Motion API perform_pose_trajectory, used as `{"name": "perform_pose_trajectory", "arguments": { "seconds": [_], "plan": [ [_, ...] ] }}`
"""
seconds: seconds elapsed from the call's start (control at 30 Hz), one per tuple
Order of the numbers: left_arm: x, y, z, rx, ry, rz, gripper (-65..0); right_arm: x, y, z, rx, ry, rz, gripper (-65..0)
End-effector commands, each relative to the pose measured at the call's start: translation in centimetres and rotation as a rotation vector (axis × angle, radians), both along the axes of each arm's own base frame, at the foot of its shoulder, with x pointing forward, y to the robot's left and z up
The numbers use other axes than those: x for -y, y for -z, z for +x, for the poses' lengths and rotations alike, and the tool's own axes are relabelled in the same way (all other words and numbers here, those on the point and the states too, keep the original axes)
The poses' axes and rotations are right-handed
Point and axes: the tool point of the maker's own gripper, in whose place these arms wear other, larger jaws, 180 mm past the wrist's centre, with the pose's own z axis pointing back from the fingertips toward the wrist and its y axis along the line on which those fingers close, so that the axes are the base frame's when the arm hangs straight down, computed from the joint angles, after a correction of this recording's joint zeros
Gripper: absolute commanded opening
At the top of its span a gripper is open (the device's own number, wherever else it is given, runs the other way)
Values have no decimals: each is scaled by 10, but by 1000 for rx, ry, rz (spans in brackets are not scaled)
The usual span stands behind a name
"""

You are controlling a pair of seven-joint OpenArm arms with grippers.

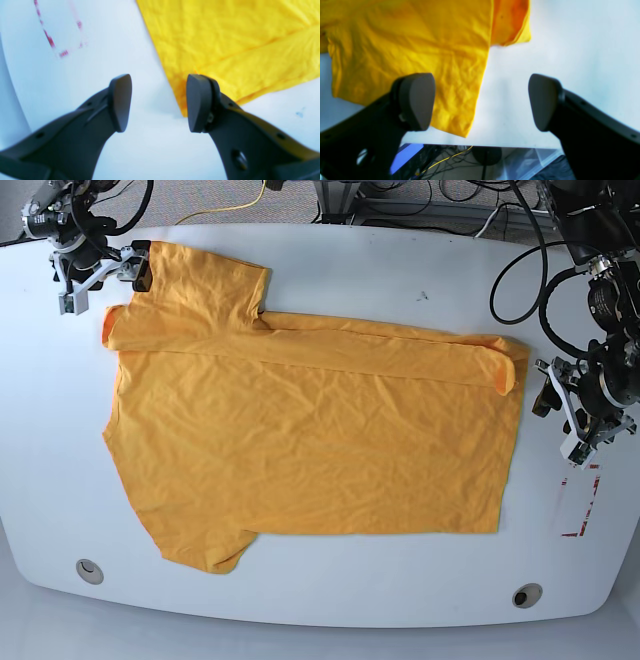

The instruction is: Layout the t-shirt on the table in an organized manner, then fold the t-shirt properly

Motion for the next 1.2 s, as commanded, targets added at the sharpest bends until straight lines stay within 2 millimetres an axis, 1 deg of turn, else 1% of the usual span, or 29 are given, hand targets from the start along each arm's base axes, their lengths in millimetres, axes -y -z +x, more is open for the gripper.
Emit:
{"name": "perform_pose_trajectory", "arguments": {
  "seconds": [0.0, 0.33, 0.47, 0.57, 0.63, 0.73, 0.83, 0.93, 1.03, 1.13, 1.17],
  "plan": [
    [-9, -18, 7, 60, -15, 8, -322, 2, 1, 1, 10, 4, 7, -86],
    [-10, -19, 8, 64, -19, 8, -324, -3, 28, -13, -53, 40, 88, -86],
    [-10, -19, 8, 66, -21, 7, -324, -19, 34, -9, -65, -10, 115, -87],
    [-10, -19, 8, 66, -21, 7, -324, -37, 37, -5, -73, -57, 140, -87],
    [-10, -19, 8, 66, -21, 7, -324, -47, 40, -6, -73, -60, 163, -87],
    [-10, -19, 8, 66, -21, 7, -324, -53, 41, -5, -69, -60, 174, -87],
    [-10, -19, 8, 65, -21, 8, -324, -55, 39, -4, -63, -63, 173, -89],
    [-11, -19, 7, 64, -22, 10, -324, -60, 40, -4, -62, -60, 187, -100],
    [-11, -18, 7, 60, -23, 10, -324, -60, 40, -2, -59, -60, 187, -170],
    [-11, -17, 6, 59, -23, 10, -324, -60, 40, -1, -56, -60, 186, -306],
    [-11, -17, 6, 57, -23, 10, -324, -60, 40, -1, -56, -60, 186, -369]
  ]
}}
